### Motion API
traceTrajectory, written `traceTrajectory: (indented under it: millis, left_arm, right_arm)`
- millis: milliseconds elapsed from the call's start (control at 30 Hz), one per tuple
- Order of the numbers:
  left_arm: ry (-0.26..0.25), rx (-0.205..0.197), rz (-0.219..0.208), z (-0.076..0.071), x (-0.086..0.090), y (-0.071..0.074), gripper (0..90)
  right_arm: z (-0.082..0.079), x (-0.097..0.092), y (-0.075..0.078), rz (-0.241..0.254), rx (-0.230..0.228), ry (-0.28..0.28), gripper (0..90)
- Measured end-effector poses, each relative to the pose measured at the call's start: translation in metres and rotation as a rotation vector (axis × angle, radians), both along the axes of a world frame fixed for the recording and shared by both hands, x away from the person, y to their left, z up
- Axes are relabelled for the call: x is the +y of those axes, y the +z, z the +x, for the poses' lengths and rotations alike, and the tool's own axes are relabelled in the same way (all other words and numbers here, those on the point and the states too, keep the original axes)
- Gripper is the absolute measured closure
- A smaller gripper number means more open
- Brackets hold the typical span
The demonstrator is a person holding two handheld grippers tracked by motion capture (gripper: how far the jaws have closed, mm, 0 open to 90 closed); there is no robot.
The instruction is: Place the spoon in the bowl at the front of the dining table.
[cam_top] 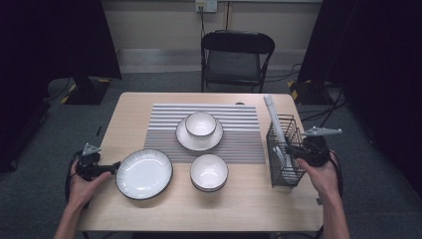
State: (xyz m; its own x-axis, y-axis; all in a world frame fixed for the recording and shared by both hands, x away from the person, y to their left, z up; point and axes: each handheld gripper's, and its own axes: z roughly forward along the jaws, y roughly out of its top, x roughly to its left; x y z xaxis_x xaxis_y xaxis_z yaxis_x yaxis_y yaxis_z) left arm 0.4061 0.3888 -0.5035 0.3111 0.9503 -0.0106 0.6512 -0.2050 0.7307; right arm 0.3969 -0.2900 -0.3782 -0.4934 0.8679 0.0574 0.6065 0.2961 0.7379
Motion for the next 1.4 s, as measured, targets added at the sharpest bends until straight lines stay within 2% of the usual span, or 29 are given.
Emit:
traceTrajectory:
  millis: [100, 300, 467, 833, 1033, 1267, 1400]
  left_arm:
    - [0.0, 0.0, 0.0, 0.0, 0.0, 0.0, 8.4]
    - [0.0, 0.0, 0.0, 0.0, 0.0, 0.0, 8.4]
    - [0.0, 0.0, 0.0, 0.0, 0.0, 0.0, 8.4]
    - [0.0, 0.0, 0.0, 0.0, 0.0, 0.0, 8.4]
    - [0.0, 0.0, 0.0, 0.0, 0.0, 0.0, 8.4]
    - [0.0, 0.0, 0.0, 0.0, 0.0, 0.0, 8.4]
    - [0.0, 0.0, 0.0, 0.0, 0.0, 0.0, 8.4]
  right_arm:
    - [0.001, -0.001, 0.0, 0.008, 0.003, 0.027, 85.8]
    - [-0.001, -0.006, 0.0, 0.031, -0.003, 0.04, 85.8]
    - [-0.004, -0.008, 0.001, 0.031, -0.022, 0.043, 85.9]
    - [-0.011, -0.012, 0.007, 0.071, -0.07, 0.022, 86.2]
    - [-0.009, -0.011, 0.014, 0.095, -0.127, -0.02, 86.1]
    - [-0.006, -0.005, 0.018, 0.091, -0.149, -0.034, 86.1]
    - [-0.005, -0.002, 0.02, 0.084, -0.144, -0.038, 86.2]
